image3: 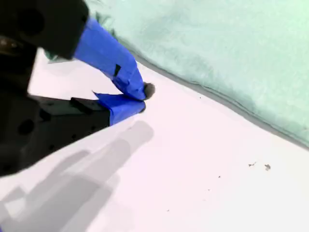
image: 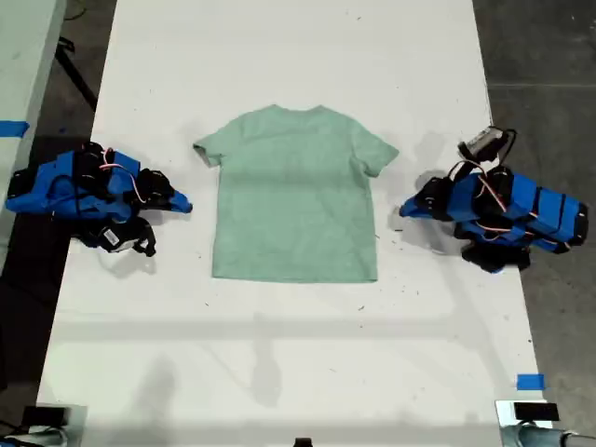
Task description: Fold t-shirt
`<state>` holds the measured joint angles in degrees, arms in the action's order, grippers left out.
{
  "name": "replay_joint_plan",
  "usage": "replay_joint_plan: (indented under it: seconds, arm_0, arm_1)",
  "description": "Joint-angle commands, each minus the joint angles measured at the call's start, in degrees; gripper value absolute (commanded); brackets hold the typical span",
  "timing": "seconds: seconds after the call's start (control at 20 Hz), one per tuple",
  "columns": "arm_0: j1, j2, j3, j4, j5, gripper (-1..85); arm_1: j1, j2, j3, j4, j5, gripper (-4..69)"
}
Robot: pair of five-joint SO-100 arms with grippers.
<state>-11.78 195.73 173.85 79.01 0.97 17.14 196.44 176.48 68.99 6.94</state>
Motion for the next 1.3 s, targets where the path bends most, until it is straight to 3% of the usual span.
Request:
replay_joint_plan:
  seconds: [0.0,0.15,0.4,0.6,0.75,1.25]
  arm_0:
    - [-2.7,0.2,-0.8,0.0,-1.3,2.3]
    - [-2.1,0.2,-1.4,0.0,-5.8,0.1]
    - [-2.5,-5.6,-11.2,-0.7,-3.8,0.0]
    - [-8.5,-25.8,-26.8,-2.3,4.3,0.0]
    - [-14.7,-40.0,-39.2,-1.7,11.3,0.0]
    - [-35.3,-67.1,-73.1,9.1,27.9,0.0]
  arm_1:
    - [-1.8,-0.3,-0.5,-0.5,1.1,-1.1]
    - [-3.0,-0.3,-3.3,-0.4,-0.1,-1.1]
    - [0.4,-13.4,-20.7,0.6,-9.0,-1.1]
    - [5.5,-35.2,-39.0,1.0,-18.1,-1.1]
    - [11.2,-47.4,-51.7,4.7,-24.8,-1.1]
    - [26.7,-80.3,-91.5,20.8,-39.6,-0.1]
